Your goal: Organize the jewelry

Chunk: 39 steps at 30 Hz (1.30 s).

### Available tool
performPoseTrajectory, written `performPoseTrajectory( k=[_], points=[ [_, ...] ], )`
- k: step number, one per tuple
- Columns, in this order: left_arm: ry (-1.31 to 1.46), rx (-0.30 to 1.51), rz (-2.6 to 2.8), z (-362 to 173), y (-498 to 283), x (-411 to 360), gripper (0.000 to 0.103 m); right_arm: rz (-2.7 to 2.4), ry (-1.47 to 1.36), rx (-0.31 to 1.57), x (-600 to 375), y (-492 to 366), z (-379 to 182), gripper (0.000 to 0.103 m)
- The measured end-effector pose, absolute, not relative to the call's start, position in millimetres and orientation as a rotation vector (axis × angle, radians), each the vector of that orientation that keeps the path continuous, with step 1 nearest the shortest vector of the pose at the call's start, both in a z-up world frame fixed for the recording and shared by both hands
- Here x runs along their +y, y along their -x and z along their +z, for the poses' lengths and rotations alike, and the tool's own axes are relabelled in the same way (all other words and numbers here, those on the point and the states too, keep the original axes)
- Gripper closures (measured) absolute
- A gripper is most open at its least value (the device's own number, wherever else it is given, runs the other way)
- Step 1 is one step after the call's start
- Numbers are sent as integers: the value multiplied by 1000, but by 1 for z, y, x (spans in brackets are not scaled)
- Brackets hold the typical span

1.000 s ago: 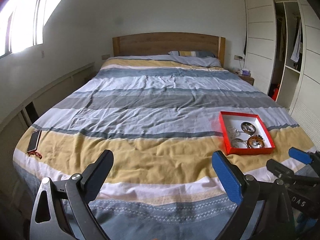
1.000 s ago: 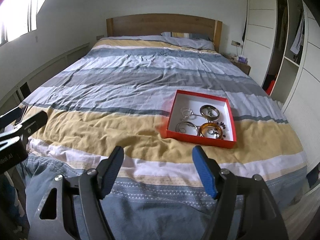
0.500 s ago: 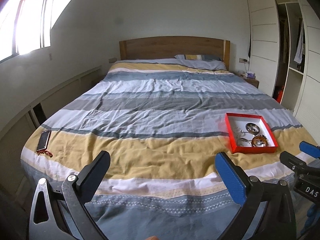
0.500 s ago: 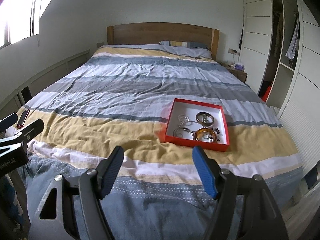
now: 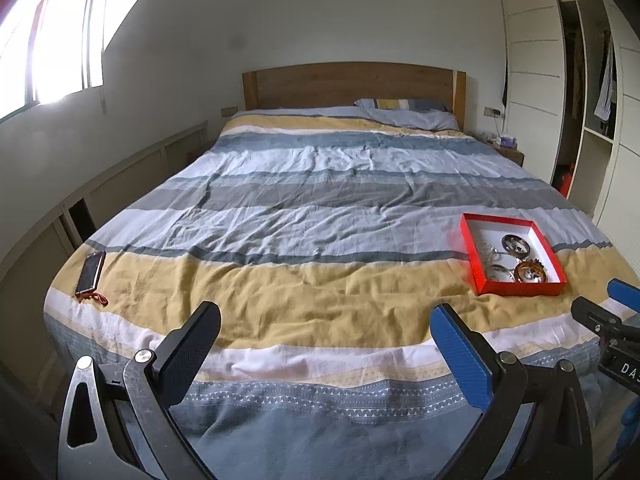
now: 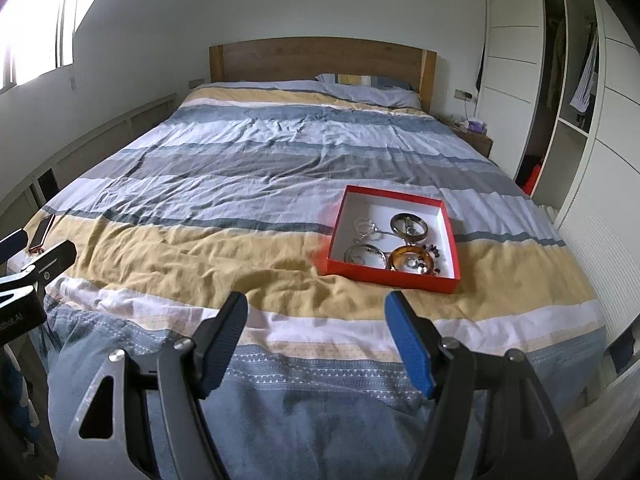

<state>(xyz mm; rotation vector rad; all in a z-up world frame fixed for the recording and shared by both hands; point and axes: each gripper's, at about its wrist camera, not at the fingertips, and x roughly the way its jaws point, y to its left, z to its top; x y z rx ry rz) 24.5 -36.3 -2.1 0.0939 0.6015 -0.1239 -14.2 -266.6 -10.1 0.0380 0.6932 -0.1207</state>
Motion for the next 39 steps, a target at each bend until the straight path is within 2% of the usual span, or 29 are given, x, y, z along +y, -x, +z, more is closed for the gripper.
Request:
performPoseTrajectory(
  k=[39],
  points=[
    [-136,791,-76,-72,-101,-41,1,-219,-90,828,-314,-42,-79,33]
  ],
)
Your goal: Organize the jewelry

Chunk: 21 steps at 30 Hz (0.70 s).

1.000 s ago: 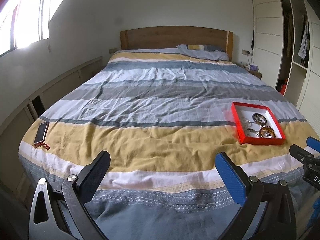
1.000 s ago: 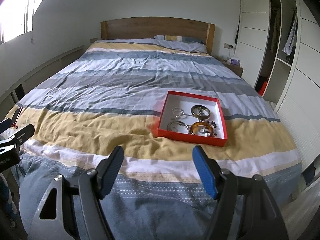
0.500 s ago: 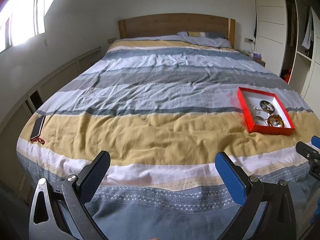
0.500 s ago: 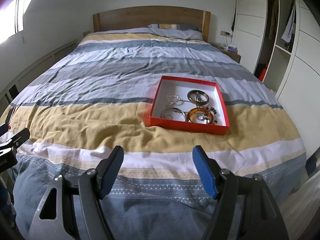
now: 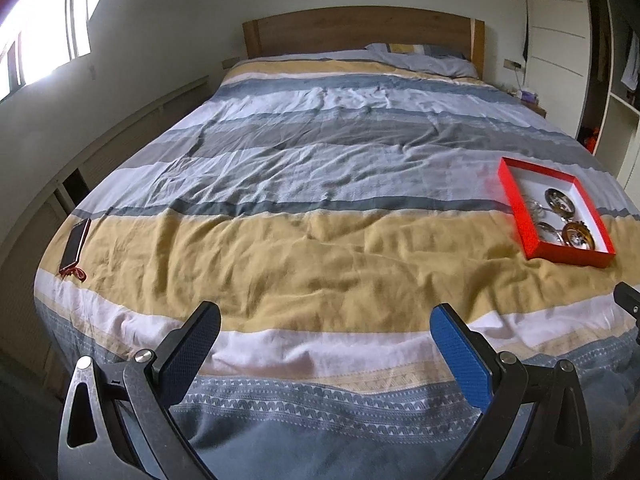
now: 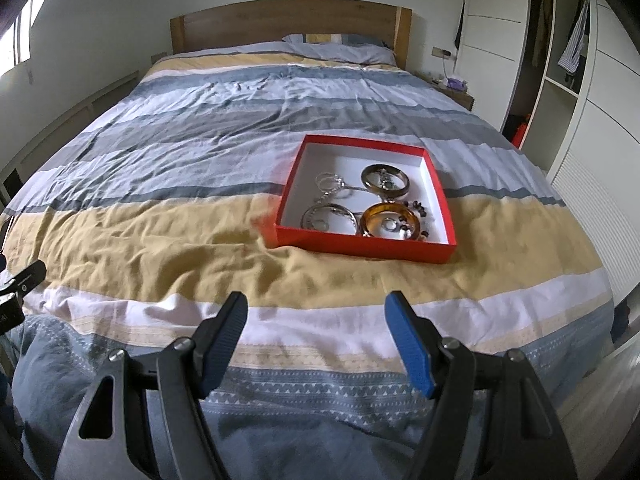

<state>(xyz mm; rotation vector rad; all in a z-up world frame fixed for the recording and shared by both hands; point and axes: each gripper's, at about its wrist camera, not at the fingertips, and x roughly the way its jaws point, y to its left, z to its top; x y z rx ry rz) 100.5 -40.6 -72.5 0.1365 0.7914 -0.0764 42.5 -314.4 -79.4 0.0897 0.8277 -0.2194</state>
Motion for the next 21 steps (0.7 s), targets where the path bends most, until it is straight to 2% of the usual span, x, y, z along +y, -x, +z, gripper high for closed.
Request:
performPoseTrajectory(
  k=[21],
  points=[
    [-140,849,-55,-95,-122,-37,1,-252,-141,883,-340,-59,-108,33]
  ],
)
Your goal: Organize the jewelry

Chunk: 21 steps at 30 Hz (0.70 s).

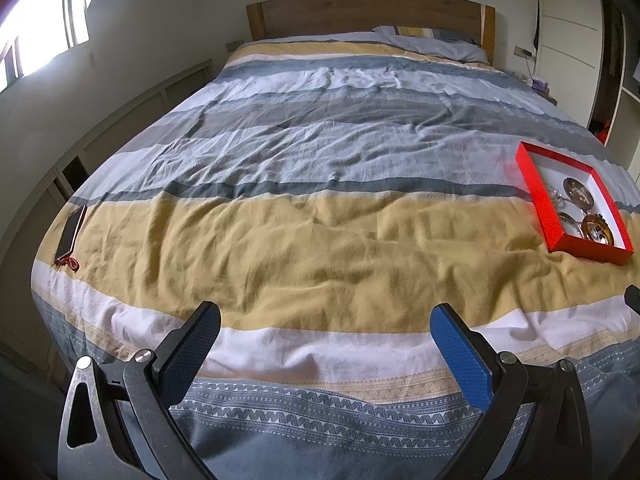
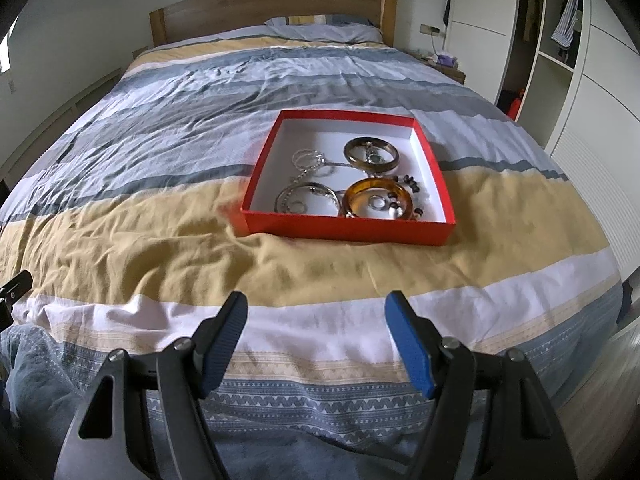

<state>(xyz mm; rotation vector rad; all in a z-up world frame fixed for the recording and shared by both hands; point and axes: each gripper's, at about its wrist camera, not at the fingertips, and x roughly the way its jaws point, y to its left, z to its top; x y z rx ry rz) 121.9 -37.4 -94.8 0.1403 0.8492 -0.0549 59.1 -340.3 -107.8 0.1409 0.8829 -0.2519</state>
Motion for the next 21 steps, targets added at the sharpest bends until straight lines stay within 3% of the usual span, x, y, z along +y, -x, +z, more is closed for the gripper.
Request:
performPoseTrajectory(
  k=[21],
  points=[
    [-136,841,-93,-90,-115,-44,1,-252,-140,885,-341,-59,-108,33]
  ],
)
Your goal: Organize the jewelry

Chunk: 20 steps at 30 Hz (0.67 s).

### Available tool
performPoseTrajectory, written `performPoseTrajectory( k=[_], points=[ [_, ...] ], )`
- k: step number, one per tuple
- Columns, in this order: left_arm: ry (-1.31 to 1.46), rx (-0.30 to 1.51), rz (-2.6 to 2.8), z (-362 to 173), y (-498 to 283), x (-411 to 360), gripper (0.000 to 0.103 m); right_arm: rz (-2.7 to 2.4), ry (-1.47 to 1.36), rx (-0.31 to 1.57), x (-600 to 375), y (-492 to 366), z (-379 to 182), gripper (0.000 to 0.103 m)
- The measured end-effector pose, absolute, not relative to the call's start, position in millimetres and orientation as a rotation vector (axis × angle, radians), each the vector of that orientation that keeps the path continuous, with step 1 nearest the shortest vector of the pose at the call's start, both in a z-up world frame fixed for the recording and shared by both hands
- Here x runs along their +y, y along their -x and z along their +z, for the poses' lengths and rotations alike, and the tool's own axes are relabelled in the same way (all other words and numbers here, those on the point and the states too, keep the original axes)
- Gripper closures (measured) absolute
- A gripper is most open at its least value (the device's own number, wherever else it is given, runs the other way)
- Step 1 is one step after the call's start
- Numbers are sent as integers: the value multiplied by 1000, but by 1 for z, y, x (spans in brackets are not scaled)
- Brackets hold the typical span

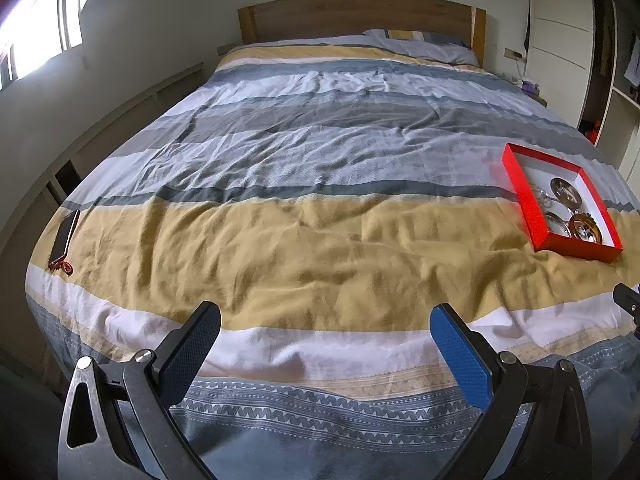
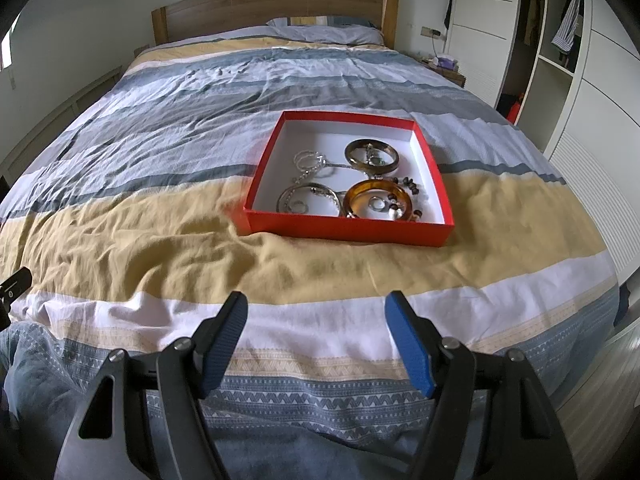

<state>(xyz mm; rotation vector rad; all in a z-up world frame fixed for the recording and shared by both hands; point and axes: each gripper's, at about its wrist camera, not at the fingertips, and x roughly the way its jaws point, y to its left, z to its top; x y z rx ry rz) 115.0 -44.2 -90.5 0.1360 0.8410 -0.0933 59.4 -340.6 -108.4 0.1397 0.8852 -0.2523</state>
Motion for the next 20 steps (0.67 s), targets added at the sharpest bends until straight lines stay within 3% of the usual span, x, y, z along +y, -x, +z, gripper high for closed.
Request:
performPoseTrajectory(
  k=[20],
  points=[
    [-144,847,-136,-87,-112,-59,1,-272,-129,906,-344,-56,-112,33]
  ],
)
